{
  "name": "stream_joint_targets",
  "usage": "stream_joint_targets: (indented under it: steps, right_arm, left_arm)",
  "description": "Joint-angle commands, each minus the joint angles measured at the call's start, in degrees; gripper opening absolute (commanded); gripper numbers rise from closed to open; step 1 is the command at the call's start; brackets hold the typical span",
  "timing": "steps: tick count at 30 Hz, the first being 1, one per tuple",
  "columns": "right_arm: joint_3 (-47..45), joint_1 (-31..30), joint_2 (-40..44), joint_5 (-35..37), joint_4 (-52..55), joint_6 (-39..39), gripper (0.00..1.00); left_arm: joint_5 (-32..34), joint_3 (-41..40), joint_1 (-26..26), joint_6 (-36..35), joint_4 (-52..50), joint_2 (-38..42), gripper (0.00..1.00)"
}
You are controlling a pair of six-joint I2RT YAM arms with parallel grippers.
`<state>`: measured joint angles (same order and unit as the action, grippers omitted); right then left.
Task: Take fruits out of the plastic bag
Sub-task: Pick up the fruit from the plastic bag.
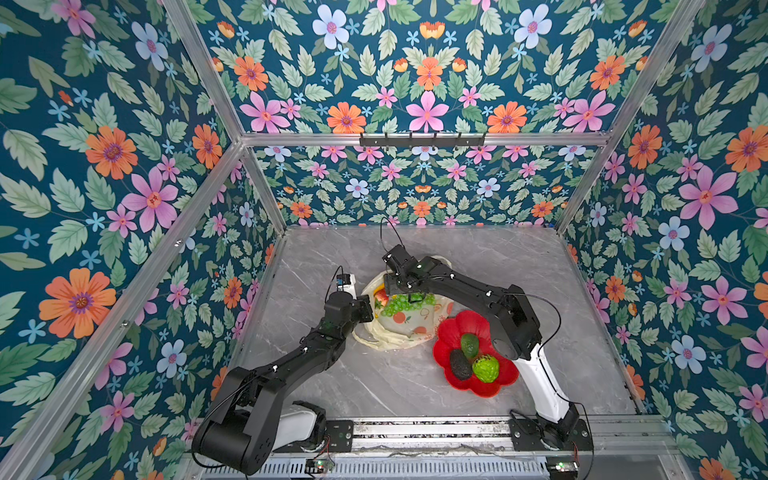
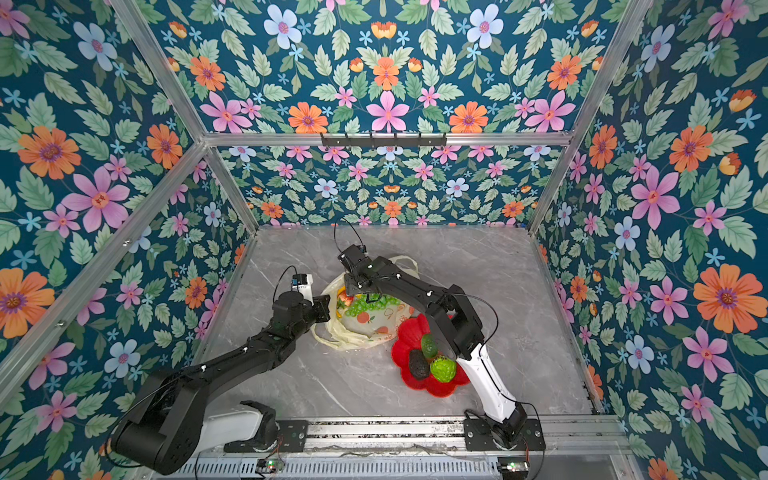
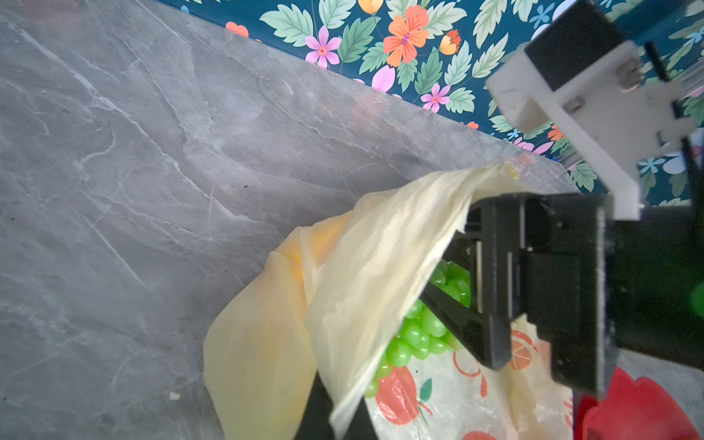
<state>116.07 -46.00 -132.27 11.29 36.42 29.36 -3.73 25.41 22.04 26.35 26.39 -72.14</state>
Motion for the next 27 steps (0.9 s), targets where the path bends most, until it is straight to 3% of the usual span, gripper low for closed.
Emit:
stream_joint_targets:
  steps: [1, 20, 27]
  right_arm:
    - [2.9, -0.1, -1.8, 2.5, 3.3, -1.2, 0.8]
    - [10.3, -0.1, -8.2, 1.1, 6.6, -1.9, 0.76]
    - [11.3, -0.1, -8.8, 0.2, 7.0, -2.3, 0.67]
  left_arm:
    - [0.1, 0.2, -0.1, -0.9, 1.1, -0.1, 0.0]
    - [0.7, 0.3, 0.0, -0.9, 0.7, 0.0, 0.0]
    - [1.0, 0.2, -0.1, -0.9, 0.7, 0.0, 0.0]
